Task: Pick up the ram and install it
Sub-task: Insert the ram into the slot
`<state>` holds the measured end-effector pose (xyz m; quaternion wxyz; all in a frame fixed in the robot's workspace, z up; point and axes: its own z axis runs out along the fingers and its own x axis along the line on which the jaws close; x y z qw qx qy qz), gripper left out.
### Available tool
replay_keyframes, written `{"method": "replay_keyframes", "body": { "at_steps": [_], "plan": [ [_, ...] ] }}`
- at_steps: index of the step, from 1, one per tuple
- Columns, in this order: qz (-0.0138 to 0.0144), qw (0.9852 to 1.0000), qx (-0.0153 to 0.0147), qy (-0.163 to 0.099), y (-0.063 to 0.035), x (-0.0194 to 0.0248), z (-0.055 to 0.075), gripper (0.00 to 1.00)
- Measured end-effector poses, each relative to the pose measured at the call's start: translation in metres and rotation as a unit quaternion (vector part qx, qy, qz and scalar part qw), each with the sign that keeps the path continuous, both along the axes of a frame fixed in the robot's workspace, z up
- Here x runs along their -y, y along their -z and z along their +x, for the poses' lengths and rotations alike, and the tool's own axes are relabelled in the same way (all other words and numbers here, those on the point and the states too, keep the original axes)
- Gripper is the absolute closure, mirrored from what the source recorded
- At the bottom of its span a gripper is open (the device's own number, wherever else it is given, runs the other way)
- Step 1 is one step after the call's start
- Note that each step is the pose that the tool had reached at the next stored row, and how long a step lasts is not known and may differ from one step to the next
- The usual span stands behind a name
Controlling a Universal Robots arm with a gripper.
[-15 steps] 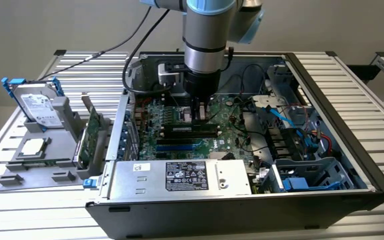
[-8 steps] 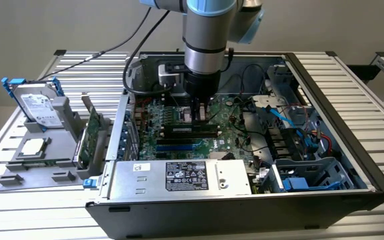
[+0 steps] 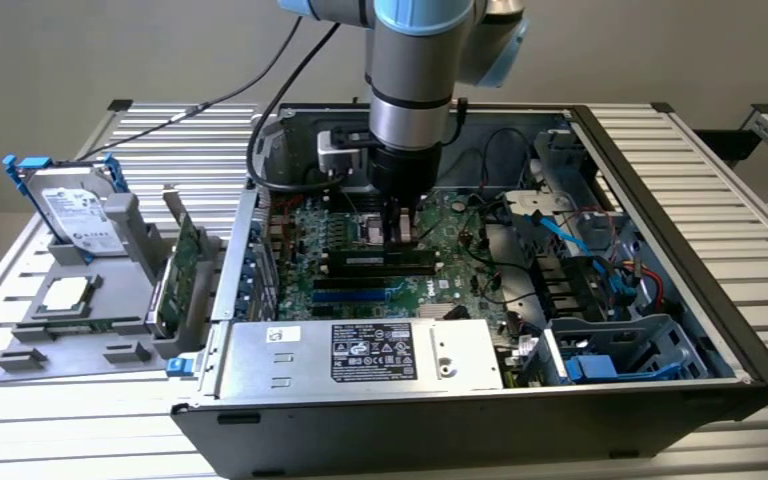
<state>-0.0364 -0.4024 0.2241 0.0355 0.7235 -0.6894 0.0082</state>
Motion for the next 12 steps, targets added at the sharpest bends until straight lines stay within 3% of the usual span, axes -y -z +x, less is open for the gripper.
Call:
{"method": "replay_keyframes", "body": {
  "at_steps": [12],
  "plan": [
    [0.0000, 1.0000, 0.0000, 0.000, 0.0020, 0.0000, 0.0000, 0.86]
  ]
}}
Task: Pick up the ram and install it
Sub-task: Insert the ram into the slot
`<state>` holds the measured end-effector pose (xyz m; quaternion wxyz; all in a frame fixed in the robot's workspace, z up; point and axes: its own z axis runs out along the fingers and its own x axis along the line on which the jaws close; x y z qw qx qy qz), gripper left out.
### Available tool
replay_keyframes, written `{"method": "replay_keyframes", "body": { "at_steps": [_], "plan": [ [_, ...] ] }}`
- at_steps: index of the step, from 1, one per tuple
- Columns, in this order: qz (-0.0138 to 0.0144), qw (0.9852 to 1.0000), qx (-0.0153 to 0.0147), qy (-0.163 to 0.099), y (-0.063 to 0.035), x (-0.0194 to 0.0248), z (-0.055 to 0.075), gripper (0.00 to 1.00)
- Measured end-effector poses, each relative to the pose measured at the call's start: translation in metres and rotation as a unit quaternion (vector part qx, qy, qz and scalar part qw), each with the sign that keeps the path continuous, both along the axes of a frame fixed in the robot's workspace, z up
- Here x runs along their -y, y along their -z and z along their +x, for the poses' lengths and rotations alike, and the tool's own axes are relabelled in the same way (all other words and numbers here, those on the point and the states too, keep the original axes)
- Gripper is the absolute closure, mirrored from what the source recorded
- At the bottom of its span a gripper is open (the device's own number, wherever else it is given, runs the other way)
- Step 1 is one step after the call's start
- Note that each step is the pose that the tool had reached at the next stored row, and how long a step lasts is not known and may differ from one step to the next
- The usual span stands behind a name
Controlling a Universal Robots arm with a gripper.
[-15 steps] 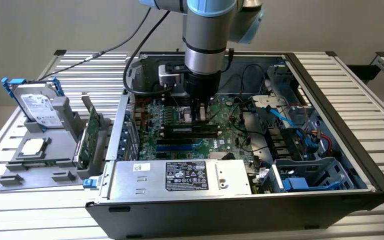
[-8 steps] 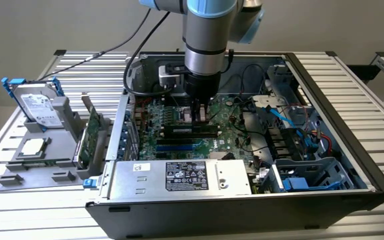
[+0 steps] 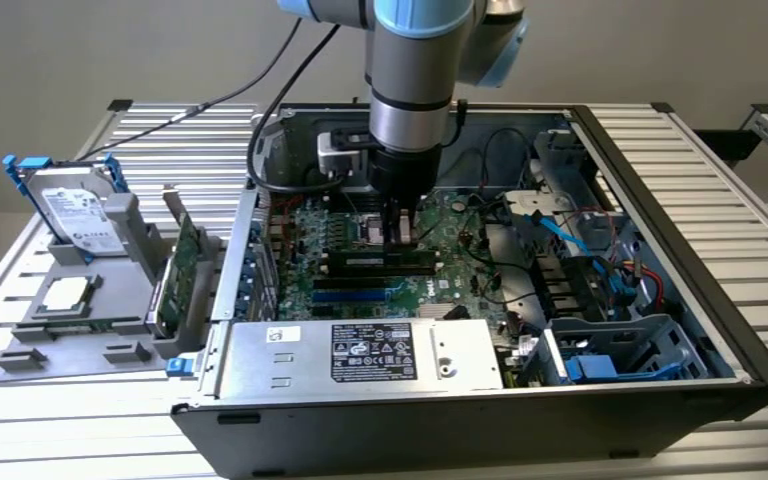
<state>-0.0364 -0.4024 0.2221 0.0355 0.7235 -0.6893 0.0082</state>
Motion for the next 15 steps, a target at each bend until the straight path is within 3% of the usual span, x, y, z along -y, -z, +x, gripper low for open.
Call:
{"method": "replay_keyframes", "body": {
  "at_steps": [15],
  "plan": [
    [0.0000, 1.0000, 0.0000, 0.000, 0.0033, 0.0000, -0.0007, 0.86]
  ]
}}
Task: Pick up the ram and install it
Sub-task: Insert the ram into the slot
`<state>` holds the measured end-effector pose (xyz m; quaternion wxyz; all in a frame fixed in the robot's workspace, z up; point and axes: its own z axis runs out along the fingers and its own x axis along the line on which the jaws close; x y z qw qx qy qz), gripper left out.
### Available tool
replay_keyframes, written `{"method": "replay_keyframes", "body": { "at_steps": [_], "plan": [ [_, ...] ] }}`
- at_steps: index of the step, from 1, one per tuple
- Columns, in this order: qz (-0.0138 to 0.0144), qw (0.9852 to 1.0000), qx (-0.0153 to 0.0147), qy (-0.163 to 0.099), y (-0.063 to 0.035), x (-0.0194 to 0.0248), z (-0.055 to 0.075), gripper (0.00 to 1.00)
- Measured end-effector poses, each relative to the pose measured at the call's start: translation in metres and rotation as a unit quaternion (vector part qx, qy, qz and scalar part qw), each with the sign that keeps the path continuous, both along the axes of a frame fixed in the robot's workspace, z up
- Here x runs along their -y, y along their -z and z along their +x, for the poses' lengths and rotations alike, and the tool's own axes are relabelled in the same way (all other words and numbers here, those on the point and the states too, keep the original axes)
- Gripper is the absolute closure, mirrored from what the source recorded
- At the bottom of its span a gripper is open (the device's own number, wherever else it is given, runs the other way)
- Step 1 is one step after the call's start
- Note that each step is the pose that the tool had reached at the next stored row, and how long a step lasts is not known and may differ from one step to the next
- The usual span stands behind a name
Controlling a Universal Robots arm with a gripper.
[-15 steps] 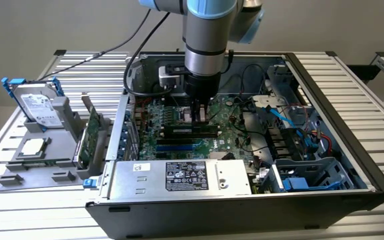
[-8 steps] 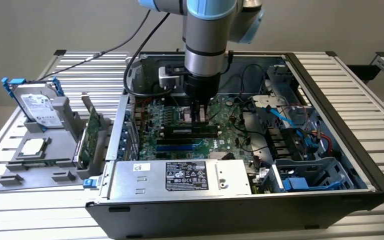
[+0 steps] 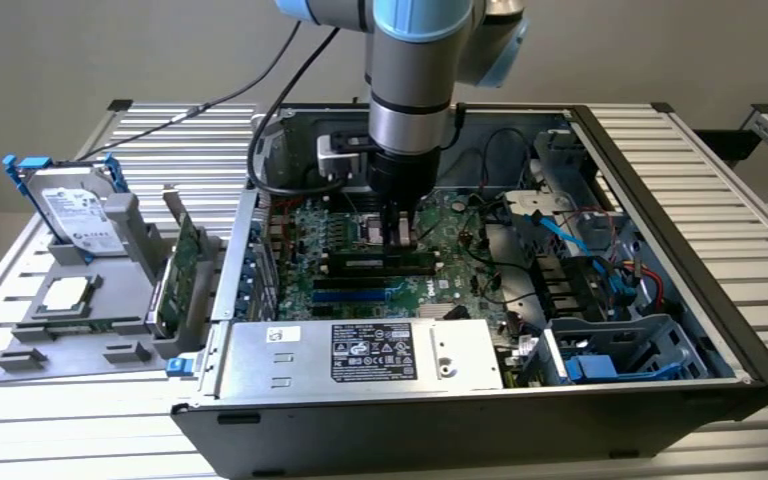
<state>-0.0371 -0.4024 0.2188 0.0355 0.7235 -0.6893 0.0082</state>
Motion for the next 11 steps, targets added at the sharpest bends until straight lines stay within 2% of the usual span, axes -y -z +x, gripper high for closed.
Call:
{"method": "replay_keyframes", "body": {
  "at_steps": [8, 10, 11],
  "plan": [
    [-0.0001, 1.0000, -0.0001, 0.000, 0.0014, 0.0000, -0.0001, 0.85],
    [0.0000, 1.0000, -0.0001, 0.000, 0.0014, 0.0000, 0.0000, 0.73],
    [0.0001, 1.0000, -0.0003, 0.000, 0.0014, 0.0000, -0.0001, 0.73]
  ]
}}
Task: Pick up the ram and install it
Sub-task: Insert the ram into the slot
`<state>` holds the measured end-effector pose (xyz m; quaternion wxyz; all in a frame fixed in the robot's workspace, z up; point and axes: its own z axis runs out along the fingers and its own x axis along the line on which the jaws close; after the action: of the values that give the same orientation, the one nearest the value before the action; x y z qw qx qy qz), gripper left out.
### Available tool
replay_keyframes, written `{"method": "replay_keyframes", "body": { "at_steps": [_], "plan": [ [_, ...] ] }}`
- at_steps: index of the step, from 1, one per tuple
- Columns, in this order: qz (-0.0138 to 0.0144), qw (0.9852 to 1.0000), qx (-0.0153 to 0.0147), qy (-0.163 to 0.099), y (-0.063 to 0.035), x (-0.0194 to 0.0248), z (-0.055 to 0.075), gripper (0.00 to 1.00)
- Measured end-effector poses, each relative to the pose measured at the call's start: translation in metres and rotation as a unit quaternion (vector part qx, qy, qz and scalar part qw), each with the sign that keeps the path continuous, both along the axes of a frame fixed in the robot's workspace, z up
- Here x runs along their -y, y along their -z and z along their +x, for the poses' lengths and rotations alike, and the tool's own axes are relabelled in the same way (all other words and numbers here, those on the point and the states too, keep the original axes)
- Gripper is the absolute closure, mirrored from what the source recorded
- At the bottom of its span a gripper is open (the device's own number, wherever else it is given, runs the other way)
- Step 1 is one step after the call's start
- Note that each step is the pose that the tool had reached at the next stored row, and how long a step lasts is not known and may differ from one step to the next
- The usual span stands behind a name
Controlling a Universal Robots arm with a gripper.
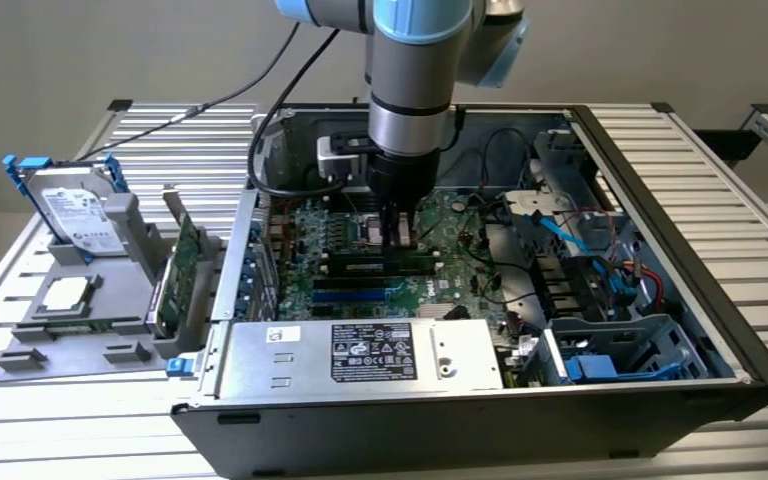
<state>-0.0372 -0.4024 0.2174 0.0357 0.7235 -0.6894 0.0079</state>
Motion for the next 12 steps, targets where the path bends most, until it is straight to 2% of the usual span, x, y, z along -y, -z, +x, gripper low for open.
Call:
{"method": "replay_keyframes", "body": {
  "at_steps": [1, 2, 4, 12],
  "plan": [
    [0.0000, 1.0000, -0.0003, 0.000, -0.0005, 0.0000, 0.000, 0.67],
    [0.0000, 1.0000, -0.0007, 0.000, -0.0013, 0.0000, 0.000, 0.67],
    [-0.0001, 1.0000, -0.0015, 0.000, -0.0037, 0.0000, 0.000, 0.55],
    [0.0000, 1.0000, -0.0053, 0.000, -0.0218, 0.0004, -0.002, 0.55]
  ]
}}
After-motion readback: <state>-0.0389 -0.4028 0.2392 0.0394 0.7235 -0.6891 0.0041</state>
